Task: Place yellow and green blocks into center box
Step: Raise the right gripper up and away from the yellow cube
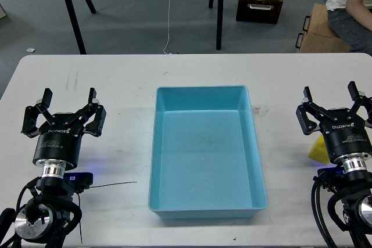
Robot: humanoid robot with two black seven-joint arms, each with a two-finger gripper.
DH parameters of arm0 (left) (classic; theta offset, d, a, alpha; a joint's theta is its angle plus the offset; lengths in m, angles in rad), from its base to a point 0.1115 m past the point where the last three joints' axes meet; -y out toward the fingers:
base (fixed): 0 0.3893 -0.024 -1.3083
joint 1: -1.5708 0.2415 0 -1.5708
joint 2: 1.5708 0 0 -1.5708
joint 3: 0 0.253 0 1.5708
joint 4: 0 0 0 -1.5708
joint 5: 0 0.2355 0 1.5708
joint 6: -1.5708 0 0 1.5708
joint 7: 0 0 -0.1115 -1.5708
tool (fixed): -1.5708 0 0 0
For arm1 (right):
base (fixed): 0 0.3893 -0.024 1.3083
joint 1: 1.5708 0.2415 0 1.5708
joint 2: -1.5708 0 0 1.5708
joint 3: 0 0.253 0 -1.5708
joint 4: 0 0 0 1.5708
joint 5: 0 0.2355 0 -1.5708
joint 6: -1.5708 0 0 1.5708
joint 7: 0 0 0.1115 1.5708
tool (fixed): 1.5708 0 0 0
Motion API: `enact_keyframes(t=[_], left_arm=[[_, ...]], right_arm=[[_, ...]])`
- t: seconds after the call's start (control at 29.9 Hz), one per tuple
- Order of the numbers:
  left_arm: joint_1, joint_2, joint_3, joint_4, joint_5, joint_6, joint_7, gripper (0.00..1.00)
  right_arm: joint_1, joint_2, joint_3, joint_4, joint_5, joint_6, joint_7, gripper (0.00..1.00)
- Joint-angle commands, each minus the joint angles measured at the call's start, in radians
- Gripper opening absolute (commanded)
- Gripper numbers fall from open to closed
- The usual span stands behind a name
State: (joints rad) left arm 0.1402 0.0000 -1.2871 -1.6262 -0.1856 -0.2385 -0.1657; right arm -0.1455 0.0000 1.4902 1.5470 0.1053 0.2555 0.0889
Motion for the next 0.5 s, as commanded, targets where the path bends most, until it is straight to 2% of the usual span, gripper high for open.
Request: enact_keyframes(t=[0.0,0.13,0.3,0.47], left_arm=[[0.001,0.000,0.009,0.002,0.002,-0.001,0.000,1.00],[0.001,0.000,0.006,0.002,0.003,-0.001,0.000,1.00],[0.001,0.000,0.006,0.003,0.003,0.001,0.000,1.00],[0.001,0.000,0.006,0.005,0.003,0.001,0.000,1.00]], right_arm=[[-0.005,0.000,-0.007,-0.001,-0.009,0.014,0.000,0.99],[0.001,0.000,-0.007,-0.013,-0.048,0.014,0.000,0.99],[0.065,0.000,0.019,-0.045,-0.368,0.011,0.006,0.99],[0.202,-0.060,0.036,-0.048,-0.600,-0.015,0.012,0.99]])
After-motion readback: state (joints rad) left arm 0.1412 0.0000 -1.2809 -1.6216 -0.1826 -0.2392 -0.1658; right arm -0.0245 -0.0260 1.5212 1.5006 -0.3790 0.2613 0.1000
